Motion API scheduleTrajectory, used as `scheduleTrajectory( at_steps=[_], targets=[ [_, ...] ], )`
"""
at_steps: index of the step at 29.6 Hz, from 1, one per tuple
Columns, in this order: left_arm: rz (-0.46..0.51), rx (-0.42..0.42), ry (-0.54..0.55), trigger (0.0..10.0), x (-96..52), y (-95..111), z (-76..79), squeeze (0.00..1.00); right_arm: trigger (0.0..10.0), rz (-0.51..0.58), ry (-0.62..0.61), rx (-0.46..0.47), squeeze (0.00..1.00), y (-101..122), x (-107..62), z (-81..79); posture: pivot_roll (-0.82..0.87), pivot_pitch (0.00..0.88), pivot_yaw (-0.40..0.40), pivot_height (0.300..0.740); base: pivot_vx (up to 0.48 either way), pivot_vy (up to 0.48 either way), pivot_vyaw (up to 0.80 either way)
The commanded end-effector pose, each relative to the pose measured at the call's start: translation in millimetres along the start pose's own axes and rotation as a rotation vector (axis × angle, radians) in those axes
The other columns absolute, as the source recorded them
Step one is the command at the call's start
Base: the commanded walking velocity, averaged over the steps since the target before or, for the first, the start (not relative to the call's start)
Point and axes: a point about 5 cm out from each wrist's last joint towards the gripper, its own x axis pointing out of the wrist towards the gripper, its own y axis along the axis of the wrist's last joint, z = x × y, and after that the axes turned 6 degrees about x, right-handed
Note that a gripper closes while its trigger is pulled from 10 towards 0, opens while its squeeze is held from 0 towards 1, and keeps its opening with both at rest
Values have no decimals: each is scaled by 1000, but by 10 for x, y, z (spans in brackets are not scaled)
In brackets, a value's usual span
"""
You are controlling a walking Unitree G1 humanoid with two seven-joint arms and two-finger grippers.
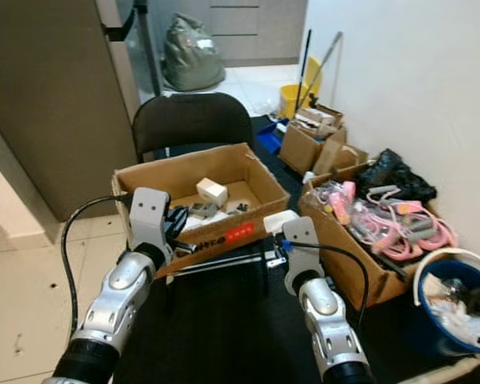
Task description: Picking trash to rubbish bin
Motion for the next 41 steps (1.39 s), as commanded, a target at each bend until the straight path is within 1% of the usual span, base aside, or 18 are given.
scheduleTrajectory(
  at_steps=[1,10,27,36,38,39,40,41],
  targets=[
    [-11,-5,4,10000,-15,-31,3,0,10000,1,8,15,0,-4,2,-18,-87,51,-11,740,349,0,0],
    [-10,-5,6,10000,-15,-29,0,0,10000,5,26,7,0,30,25,-49,-84,52,-12,740,348,0,0],
    [-10,-2,3,10000,-8,-22,-1,0,10000,15,36,-4,0,79,89,-55,-75,53,-13,740,348,0,0],
    [-12,4,-1,10000,-9,-20,-3,0,10000,20,36,-14,0,118,137,-23,-74,52,-15,740,347,0,0],
    [-25,28,-37,10000,-10,-26,16,0,10000,23,37,-21,0,129,149,-22,-74,52,-13,740,300,0,0],
    [-75,85,-112,10000,-15,-70,64,0,10000,21,46,-34,0,144,167,-18,-72,51,-12,740,0,0,0],
    [-75,85,-112,10000,-15,-70,64,0,10000,21,46,-34,0,144,167,-18,-72,51,-12,740,0,0,0],
    [-84,131,-178,10000,-35,-88,99,0,10000,24,46,-40,0,158,178,-8,-73,52,-8,740,0,0,0]
  ],
)
